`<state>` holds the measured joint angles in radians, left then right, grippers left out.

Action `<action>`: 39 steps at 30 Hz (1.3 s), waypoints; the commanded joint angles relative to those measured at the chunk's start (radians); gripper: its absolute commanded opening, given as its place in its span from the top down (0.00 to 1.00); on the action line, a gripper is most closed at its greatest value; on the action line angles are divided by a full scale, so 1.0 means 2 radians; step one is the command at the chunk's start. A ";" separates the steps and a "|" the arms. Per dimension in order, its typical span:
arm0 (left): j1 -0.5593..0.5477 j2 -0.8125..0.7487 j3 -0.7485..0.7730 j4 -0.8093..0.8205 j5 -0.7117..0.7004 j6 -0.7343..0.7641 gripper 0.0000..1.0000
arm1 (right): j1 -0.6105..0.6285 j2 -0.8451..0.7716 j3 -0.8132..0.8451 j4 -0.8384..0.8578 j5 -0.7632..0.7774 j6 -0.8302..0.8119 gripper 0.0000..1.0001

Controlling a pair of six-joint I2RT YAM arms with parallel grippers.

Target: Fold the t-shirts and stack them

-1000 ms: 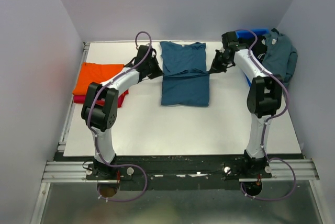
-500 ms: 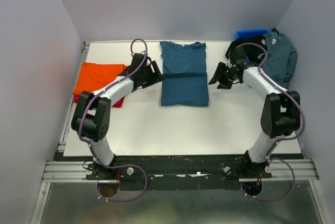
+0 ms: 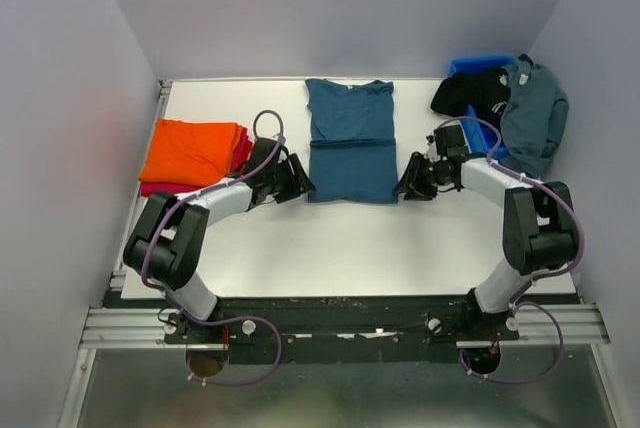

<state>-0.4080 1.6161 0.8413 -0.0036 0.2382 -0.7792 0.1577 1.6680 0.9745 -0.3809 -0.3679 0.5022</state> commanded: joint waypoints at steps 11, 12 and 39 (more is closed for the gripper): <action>-0.004 0.041 0.014 0.027 0.025 -0.002 0.44 | 0.003 0.040 0.001 0.045 -0.058 -0.004 0.70; -0.004 0.041 0.014 0.031 0.030 -0.003 0.46 | 0.003 0.039 0.002 0.044 -0.061 -0.003 0.81; -0.008 0.028 0.005 0.036 0.026 -0.021 1.00 | 0.003 0.017 0.040 -0.053 -0.013 -0.017 0.99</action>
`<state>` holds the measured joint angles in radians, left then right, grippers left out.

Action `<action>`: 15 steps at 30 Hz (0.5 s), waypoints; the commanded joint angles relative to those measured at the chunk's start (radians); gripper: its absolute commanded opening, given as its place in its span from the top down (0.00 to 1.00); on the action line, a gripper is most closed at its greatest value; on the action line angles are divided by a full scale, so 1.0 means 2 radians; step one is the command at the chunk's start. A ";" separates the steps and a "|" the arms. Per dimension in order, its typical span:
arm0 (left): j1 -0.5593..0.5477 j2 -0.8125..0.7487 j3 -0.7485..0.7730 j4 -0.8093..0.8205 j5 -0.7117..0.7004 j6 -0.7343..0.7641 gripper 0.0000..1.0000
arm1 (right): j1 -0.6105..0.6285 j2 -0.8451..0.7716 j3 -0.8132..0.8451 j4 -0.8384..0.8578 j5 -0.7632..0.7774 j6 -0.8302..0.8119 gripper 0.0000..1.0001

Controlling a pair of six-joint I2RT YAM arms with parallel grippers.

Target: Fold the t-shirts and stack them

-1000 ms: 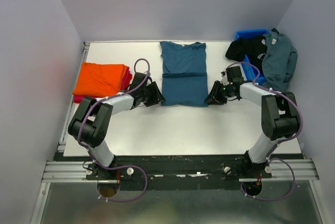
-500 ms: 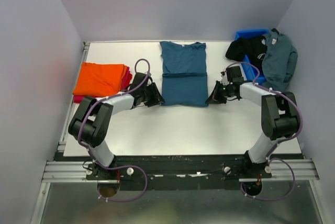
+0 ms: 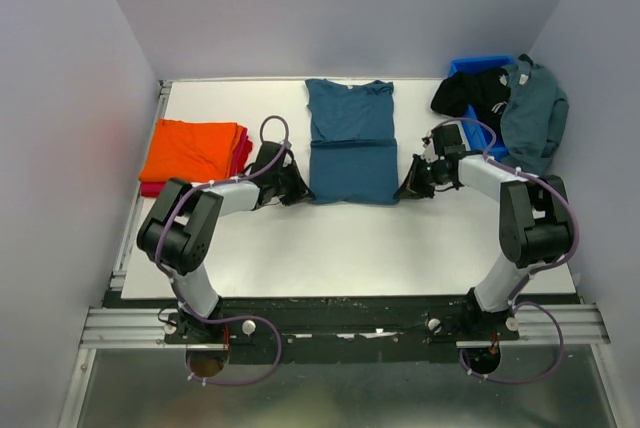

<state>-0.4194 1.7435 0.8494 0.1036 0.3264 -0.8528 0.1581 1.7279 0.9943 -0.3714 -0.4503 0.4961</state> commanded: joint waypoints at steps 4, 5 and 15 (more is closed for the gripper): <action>-0.002 -0.063 0.012 -0.067 -0.022 0.034 1.00 | 0.003 -0.028 0.045 -0.102 0.069 -0.013 0.99; -0.002 -0.066 0.012 -0.073 -0.018 0.036 1.00 | 0.003 -0.029 0.044 -0.110 0.082 -0.011 0.99; -0.007 -0.057 -0.053 -0.055 -0.003 0.031 1.00 | 0.003 -0.019 -0.019 -0.090 0.077 0.000 0.96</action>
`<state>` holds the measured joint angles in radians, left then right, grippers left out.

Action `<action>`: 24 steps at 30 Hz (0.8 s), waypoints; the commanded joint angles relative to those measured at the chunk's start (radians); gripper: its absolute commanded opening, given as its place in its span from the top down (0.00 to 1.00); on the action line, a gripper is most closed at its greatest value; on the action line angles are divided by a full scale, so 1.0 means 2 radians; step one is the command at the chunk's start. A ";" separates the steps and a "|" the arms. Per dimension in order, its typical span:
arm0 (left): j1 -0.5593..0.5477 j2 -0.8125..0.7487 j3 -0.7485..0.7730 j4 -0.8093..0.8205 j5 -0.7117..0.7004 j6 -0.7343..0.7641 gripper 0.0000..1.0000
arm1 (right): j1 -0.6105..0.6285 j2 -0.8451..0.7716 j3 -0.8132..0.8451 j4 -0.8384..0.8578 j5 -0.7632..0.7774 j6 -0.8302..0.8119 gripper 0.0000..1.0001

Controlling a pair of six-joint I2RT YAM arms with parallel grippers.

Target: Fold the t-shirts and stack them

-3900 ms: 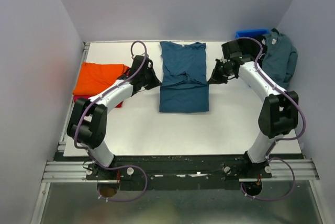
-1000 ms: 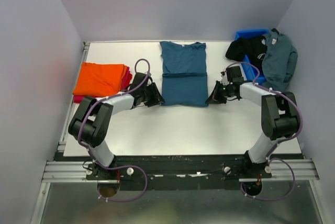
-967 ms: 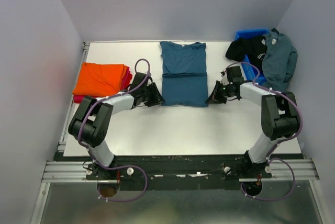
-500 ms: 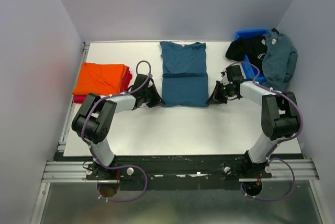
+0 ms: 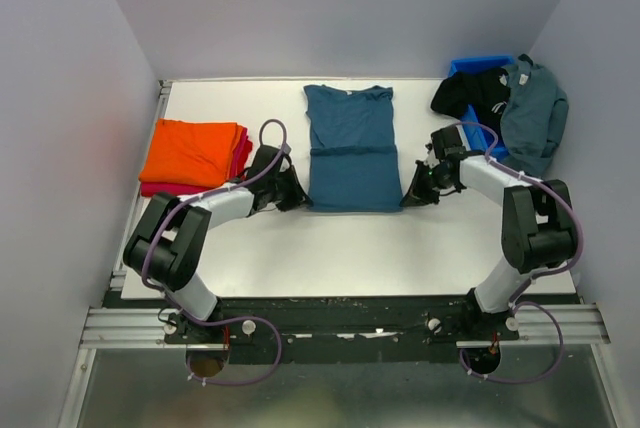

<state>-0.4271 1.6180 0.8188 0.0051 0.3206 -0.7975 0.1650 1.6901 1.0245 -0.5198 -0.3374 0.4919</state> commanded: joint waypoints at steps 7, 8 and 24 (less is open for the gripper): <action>-0.014 0.003 -0.067 0.017 0.002 -0.002 1.00 | 0.001 -0.060 -0.077 0.024 -0.002 -0.009 0.54; -0.016 0.002 -0.067 0.017 0.001 -0.001 1.00 | 0.001 -0.070 -0.084 0.034 -0.010 -0.010 0.50; -0.017 -0.019 -0.060 -0.002 -0.003 0.006 1.00 | 0.034 -0.017 -0.087 0.054 -0.017 0.009 0.61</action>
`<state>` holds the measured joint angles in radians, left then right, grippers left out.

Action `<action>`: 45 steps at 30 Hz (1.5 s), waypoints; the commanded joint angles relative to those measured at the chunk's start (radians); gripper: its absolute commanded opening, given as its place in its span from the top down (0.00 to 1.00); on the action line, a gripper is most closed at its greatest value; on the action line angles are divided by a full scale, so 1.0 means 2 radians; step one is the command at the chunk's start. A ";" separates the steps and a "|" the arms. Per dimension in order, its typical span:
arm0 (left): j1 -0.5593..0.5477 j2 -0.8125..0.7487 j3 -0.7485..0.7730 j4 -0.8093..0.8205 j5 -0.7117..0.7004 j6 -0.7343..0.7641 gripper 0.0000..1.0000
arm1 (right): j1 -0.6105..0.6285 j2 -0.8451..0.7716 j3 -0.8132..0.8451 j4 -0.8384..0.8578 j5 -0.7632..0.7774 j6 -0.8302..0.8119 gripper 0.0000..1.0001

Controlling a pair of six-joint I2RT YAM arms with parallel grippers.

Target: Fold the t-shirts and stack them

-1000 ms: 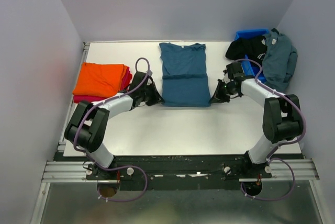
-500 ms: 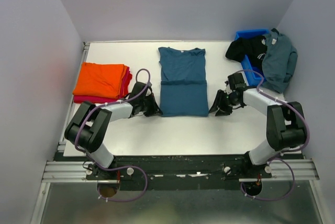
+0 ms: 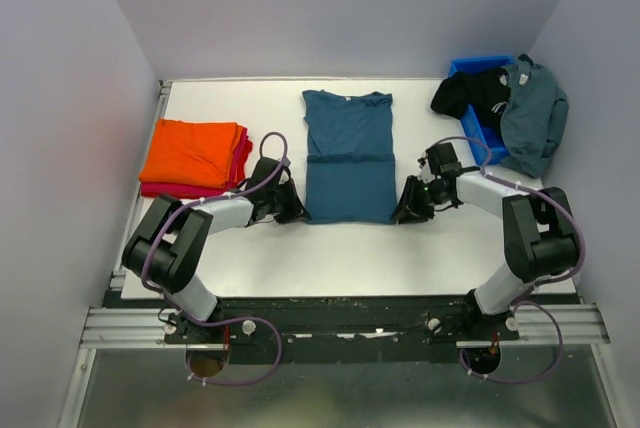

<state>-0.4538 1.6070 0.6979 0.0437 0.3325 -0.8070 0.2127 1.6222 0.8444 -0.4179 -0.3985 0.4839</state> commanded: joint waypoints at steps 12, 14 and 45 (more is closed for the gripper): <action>-0.003 -0.084 -0.003 -0.082 -0.027 0.024 1.00 | 0.015 -0.056 -0.016 -0.016 0.008 0.017 0.99; -0.004 -0.105 -0.004 -0.098 -0.030 0.028 1.00 | 0.015 -0.089 -0.020 -0.032 -0.002 0.013 0.99; 0.007 -0.143 0.196 -0.283 -0.051 0.077 1.00 | 0.013 -0.151 0.141 -0.152 0.034 0.006 0.99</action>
<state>-0.4805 1.1976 0.9642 -0.5003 0.2771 -0.7204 0.2466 1.1877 1.0157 -0.7624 -0.3759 0.5095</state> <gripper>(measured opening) 0.017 0.012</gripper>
